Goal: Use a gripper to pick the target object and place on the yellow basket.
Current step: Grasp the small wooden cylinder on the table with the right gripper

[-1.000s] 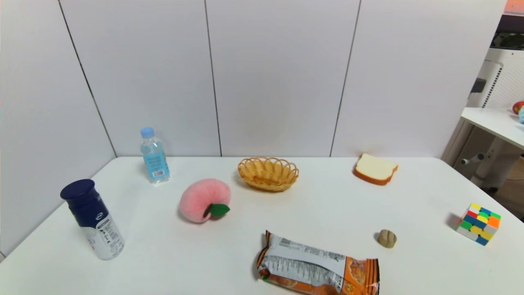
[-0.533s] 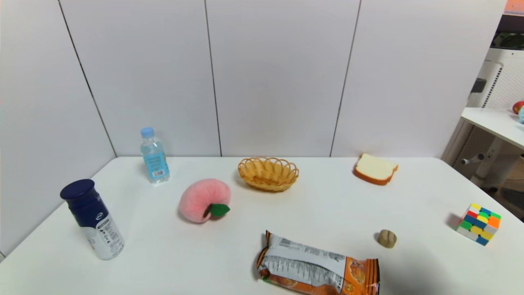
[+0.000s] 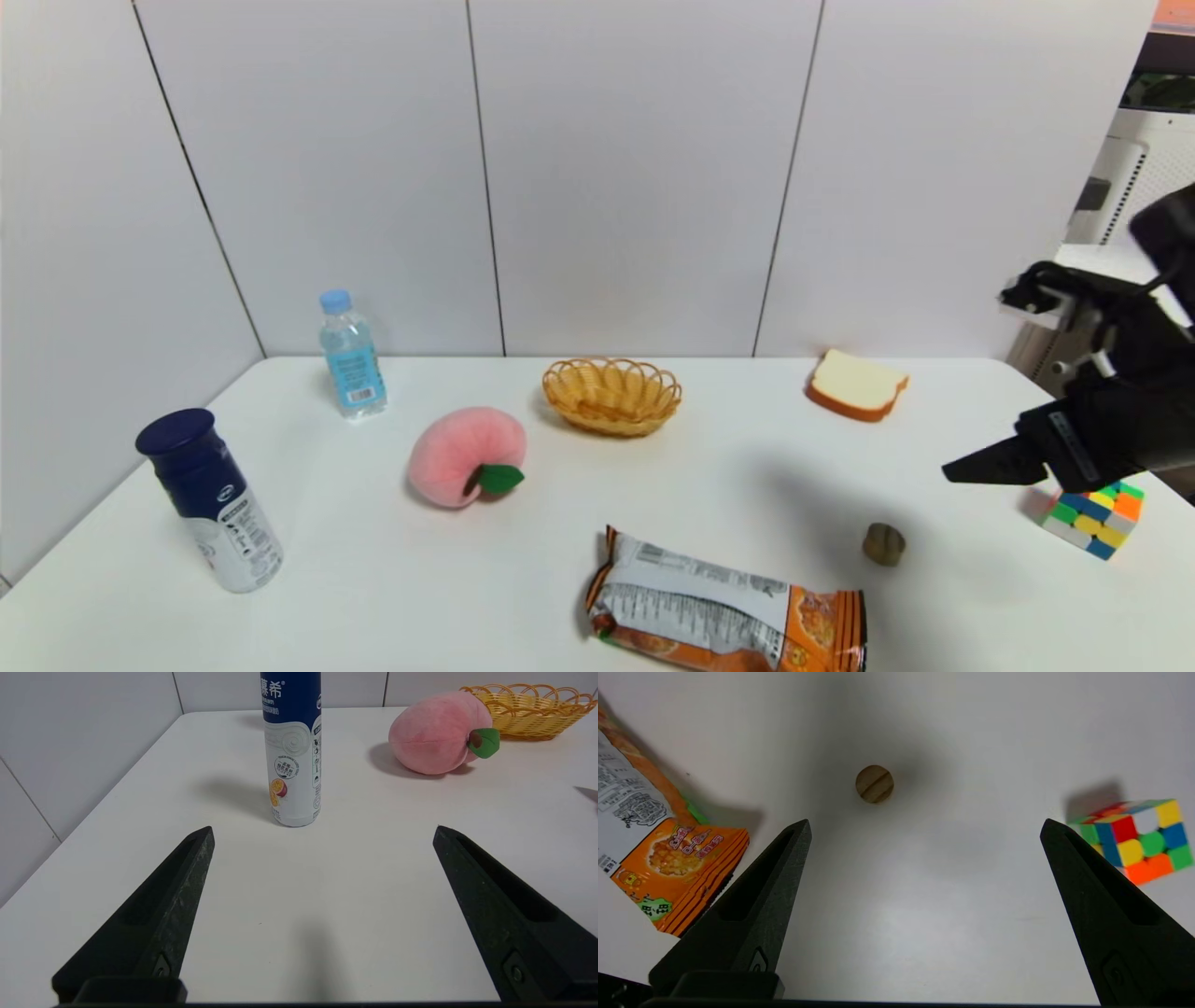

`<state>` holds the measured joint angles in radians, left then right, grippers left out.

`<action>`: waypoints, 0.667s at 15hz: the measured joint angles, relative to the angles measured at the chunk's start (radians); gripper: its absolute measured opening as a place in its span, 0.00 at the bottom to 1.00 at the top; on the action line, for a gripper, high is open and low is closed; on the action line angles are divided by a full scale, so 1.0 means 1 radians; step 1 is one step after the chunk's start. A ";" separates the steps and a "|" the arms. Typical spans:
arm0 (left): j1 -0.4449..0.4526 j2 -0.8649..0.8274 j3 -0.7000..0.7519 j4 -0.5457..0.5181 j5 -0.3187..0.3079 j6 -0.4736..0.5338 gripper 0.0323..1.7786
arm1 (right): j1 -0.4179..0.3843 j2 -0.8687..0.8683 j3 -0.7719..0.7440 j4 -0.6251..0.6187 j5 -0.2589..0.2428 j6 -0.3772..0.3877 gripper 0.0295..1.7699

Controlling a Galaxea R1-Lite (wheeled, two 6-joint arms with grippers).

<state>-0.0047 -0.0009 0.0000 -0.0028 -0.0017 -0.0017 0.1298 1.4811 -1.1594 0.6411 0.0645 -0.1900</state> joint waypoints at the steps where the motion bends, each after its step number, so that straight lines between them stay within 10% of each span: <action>1: 0.000 0.000 0.000 0.000 -0.001 0.000 0.95 | 0.012 0.051 -0.009 0.002 0.000 0.001 0.96; 10: 0.000 0.000 0.000 -0.001 0.000 0.000 0.95 | 0.038 0.334 -0.028 0.004 0.001 -0.001 0.96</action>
<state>-0.0047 -0.0009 0.0000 -0.0036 -0.0017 -0.0019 0.1674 1.8151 -1.1877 0.6451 0.0653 -0.1913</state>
